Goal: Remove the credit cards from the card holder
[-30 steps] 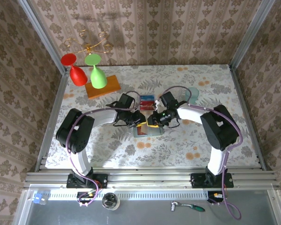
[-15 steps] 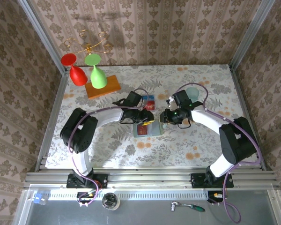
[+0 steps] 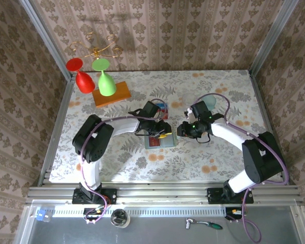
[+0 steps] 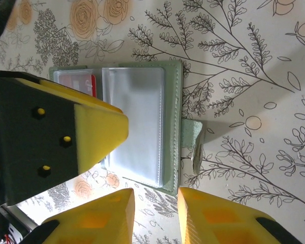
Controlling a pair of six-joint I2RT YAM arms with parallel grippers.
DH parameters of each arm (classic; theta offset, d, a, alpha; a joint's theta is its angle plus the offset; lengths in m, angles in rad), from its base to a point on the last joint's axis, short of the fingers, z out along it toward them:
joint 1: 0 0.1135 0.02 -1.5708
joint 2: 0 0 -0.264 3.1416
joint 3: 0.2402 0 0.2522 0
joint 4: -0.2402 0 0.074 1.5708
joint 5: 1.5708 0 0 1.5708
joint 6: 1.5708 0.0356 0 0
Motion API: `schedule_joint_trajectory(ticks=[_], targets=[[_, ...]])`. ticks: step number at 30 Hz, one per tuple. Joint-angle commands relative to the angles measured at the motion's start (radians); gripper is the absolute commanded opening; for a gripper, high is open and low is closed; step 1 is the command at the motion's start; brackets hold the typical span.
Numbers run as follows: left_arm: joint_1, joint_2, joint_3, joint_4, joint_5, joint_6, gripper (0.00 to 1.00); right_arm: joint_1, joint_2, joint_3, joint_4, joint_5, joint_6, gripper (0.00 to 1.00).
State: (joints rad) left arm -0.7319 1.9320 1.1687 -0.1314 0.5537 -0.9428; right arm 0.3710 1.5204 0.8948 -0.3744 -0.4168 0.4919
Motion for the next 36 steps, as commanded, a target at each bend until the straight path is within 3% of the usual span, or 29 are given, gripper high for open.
schedule_joint_trajectory(ticks=[1,12,22,36], targets=[[0.002,0.026,0.034,0.025,0.031,-0.004,0.36,-0.001,-0.04,-0.01,-0.004,0.018,0.034,0.31],[0.036,-0.059,-0.092,0.138,0.021,-0.043,0.37,0.014,0.018,0.029,0.008,-0.044,0.062,0.31],[0.093,-0.181,-0.25,0.193,-0.001,-0.062,0.36,0.086,0.149,0.121,0.035,-0.083,0.092,0.3],[0.156,-0.322,-0.408,0.166,-0.062,-0.064,0.34,0.169,0.328,0.253,0.063,-0.137,0.114,0.29]])
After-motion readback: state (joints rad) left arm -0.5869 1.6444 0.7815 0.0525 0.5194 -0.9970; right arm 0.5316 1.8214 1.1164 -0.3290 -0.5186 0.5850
